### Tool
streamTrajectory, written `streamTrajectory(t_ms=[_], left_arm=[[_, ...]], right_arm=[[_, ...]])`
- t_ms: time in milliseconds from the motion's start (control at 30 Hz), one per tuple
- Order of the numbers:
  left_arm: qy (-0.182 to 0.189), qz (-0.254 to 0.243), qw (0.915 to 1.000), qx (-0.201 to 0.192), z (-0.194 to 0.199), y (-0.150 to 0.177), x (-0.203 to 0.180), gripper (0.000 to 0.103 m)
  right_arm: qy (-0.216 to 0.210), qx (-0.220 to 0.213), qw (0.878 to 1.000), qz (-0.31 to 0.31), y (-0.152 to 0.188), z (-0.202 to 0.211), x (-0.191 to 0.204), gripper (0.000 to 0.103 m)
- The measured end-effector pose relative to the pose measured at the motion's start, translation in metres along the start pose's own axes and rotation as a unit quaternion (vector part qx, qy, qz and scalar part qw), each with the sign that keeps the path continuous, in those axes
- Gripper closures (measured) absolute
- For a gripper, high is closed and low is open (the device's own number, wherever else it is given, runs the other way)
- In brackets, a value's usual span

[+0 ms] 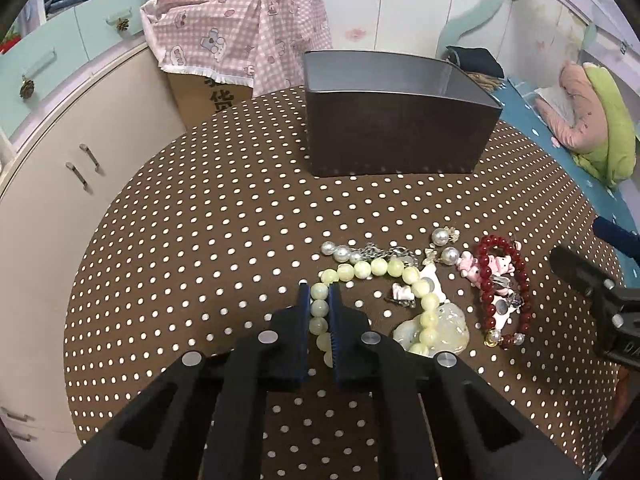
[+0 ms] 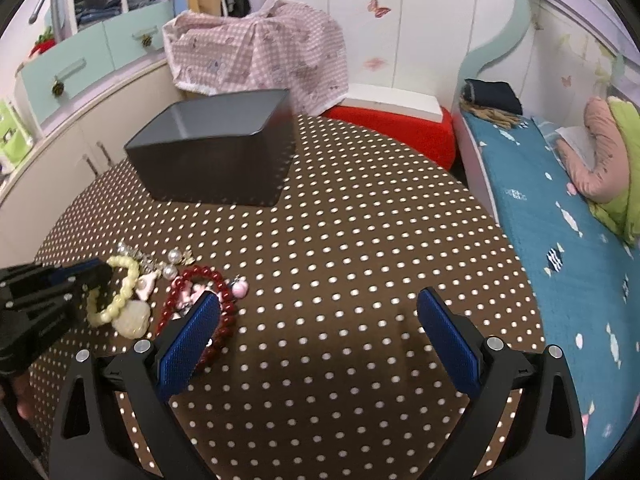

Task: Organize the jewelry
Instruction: 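Grasp the cream pearl bracelet with the left tool while the right tool grasps the red bead bracelet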

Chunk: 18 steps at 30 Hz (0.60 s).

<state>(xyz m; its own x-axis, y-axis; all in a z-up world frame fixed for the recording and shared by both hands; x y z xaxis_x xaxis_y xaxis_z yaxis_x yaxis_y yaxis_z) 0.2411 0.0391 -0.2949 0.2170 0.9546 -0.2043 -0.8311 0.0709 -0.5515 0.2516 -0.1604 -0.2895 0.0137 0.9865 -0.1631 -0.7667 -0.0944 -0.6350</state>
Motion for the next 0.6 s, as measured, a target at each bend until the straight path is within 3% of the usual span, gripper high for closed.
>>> streamTrajectory(t_ms=[267, 367, 467, 533, 600], left_arm=[[0.029, 0.001, 0.999, -0.034, 0.028, -0.004, 0.002, 0.095], [0.034, -0.002, 0.9986, -0.041, 0.035, -0.005, 0.001, 0.095], [0.04, -0.006, 0.9982, -0.044, 0.039, -0.007, -0.001, 0.095], [0.044, -0.004, 0.9981, -0.043, 0.038, -0.007, 0.0, 0.095], [0.051, -0.003, 0.9977, -0.044, 0.04, -0.008, 0.0, 0.095]], right_arm=[[-0.005, 0.018, 1.0, 0.023, 0.008, -0.008, 0.018, 0.01], [-0.003, 0.029, 0.999, 0.029, 0.009, -0.012, 0.023, 0.039], [-0.002, 0.031, 0.999, 0.034, 0.01, -0.014, 0.028, 0.041], [-0.015, 0.033, 0.999, 0.035, 0.01, -0.013, 0.031, 0.051], [-0.022, 0.032, 0.998, 0.047, 0.011, -0.01, 0.037, 0.068]])
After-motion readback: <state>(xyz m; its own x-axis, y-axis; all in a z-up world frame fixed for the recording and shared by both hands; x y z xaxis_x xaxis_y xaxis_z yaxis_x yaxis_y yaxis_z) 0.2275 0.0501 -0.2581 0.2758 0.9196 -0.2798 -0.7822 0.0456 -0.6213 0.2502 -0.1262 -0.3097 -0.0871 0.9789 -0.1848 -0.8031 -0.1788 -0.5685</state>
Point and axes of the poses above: each gripper's, at about its wrist camera, not at the fingertips, and z roughly against the way its jaws point, x to its left, y to its underside, the point moved 7 cm from there along -z, roughly the way its jaws point, and after that the axes turned 15 degrees about y, right-handed, at the moved point
